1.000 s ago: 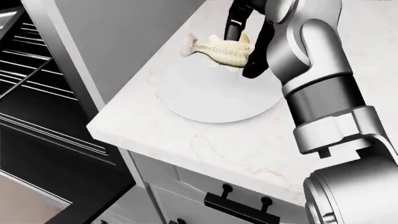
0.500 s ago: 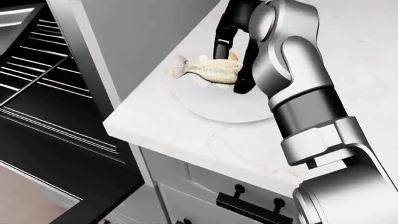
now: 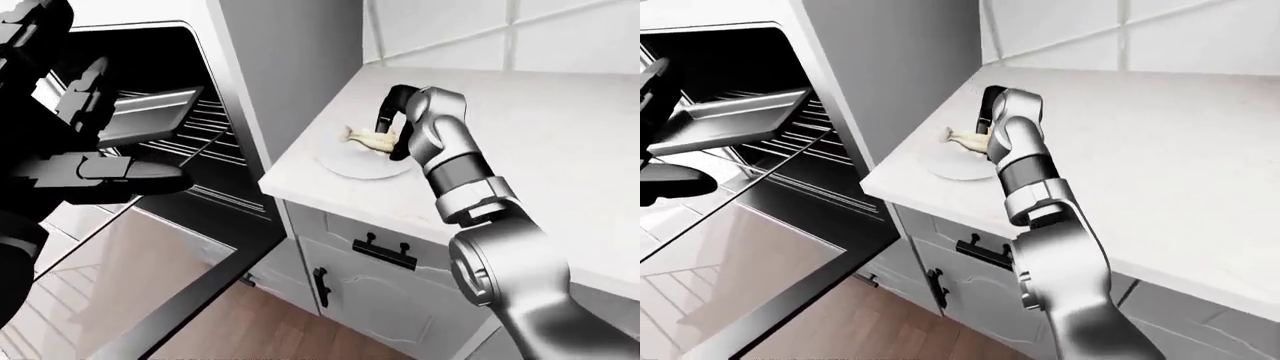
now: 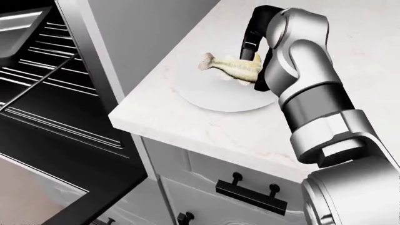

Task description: Pick the fish from the top rack in the oven and place it on the plate on the counter.

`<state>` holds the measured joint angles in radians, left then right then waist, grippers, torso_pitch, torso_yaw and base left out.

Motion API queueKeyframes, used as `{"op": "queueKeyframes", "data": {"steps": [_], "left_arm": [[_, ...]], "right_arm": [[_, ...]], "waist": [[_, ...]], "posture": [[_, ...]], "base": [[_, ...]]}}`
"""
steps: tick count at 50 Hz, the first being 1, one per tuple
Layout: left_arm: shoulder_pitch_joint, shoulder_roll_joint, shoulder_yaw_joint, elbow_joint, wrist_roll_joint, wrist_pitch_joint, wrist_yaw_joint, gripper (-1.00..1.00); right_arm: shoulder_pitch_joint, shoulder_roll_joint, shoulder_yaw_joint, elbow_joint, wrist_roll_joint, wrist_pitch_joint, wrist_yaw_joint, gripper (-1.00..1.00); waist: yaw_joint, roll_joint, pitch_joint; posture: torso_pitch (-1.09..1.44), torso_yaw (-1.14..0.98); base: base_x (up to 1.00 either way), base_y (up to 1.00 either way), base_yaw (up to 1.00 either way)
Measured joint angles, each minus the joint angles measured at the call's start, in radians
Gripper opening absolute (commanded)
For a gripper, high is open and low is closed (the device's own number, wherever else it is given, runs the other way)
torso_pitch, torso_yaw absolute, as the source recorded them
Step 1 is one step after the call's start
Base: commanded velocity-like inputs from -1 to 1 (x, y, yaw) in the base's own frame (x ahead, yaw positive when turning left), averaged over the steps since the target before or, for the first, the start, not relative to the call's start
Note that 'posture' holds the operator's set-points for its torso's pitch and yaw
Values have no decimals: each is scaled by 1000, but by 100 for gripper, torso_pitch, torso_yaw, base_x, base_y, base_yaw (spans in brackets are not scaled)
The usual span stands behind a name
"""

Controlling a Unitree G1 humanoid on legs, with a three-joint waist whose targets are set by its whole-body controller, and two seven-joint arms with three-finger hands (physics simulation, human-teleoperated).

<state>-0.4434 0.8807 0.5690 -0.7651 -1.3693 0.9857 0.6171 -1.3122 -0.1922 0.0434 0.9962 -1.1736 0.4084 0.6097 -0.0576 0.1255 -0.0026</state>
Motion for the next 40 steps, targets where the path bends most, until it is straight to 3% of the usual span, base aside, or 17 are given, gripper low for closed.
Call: {"op": "queueKeyframes", "data": {"steps": [10, 16, 20, 28, 33, 40], "left_arm": [[7, -2, 2, -4, -4, 2, -1, 100], [7, -3, 4, -9, -4, -1, -3, 100], [9, -3, 12, -9, -1, -5, -2, 100], [15, 31, 39, 3, -38, -1, 11, 100], [13, 67, 52, 21, -65, -16, 18, 100], [54, 130, 142, 56, -115, -43, 14, 100]], "right_arm": [[-42, -6, -8, -73, 27, -8, -18, -8], [-94, -17, -5, -191, 11, -26, -11, -4], [-88, -30, -11, -226, 3, -25, 27, -6], [-8, -92, -39, -556, -29, 6, 252, -4], [34, -149, -80, -799, -54, 18, 425, -2], [124, -242, -150, -1043, -59, 38, 594, 3]], "waist": [[2, 6, -8], [7, -13, -40], [13, -27, -43], [27, -37, -21], [30, -44, -21], [29, -50, -22]], "posture": [[-16, 0], [-16, 0], [-16, 0], [-16, 0], [-16, 0], [-16, 0]], "base": [[0, 0, 0], [0, 0, 0], [0, 0, 0], [0, 0, 0], [0, 0, 0], [0, 0, 0]]}}
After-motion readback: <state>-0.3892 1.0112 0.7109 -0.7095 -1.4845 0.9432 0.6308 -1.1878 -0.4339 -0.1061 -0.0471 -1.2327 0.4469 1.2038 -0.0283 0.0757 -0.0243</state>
